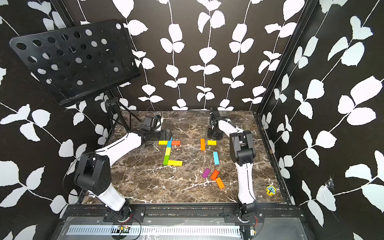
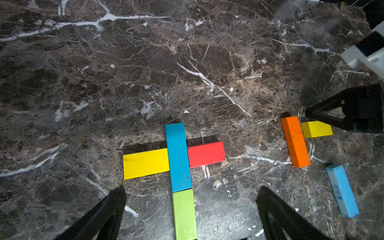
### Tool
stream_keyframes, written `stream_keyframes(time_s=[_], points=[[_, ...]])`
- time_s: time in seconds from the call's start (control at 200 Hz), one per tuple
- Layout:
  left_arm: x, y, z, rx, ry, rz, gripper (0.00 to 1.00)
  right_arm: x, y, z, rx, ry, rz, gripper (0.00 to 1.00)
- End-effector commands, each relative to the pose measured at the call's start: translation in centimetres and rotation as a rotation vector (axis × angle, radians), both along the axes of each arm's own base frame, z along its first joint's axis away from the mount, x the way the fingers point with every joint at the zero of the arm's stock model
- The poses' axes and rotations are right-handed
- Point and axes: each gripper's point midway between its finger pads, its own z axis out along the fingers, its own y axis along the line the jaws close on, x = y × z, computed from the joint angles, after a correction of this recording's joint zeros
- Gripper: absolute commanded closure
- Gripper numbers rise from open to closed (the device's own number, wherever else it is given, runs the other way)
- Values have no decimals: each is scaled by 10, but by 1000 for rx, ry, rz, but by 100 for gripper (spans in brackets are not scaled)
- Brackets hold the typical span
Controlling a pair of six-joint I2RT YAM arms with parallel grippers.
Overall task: Assemble the letter t with building blocks
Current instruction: Assemble the building block at the center of the board.
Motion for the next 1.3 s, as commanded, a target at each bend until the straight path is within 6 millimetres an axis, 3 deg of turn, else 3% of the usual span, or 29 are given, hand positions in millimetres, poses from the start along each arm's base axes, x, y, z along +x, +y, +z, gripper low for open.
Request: stream_keyframes(time_s=[0.0, 0.28, 0.51, 0.625, 0.9, 1.06, 1.21, 1.295], points=[[-5, 4, 1, 2, 8, 10, 1, -8, 6, -8, -1, 30, 3, 60], [-7, 5, -4, -4, 16, 14, 1, -23, 4, -9, -2, 39, 12, 61], [-9, 4, -6, -5, 25, 12, 1, -21, 10, -5, 28, 18, 28, 61], [-9, 5, -6, -6, 22, 13, 1, -15, 8, 0, 12, -8, 52, 53], [-9, 7, 4, 13, -36, -15, 1, 13, 4, 52, -9, -159, 176, 26], [-11, 3, 9, 25, -97, -88, 1, 13, -1, 73, -84, -234, 380, 15], [-16, -7, 9, 17, -143, -188, 1, 7, -6, 82, -98, -234, 539, 15], [-18, -15, 15, -5, -203, -253, 1, 5, -8, 90, -147, -301, 646, 1]])
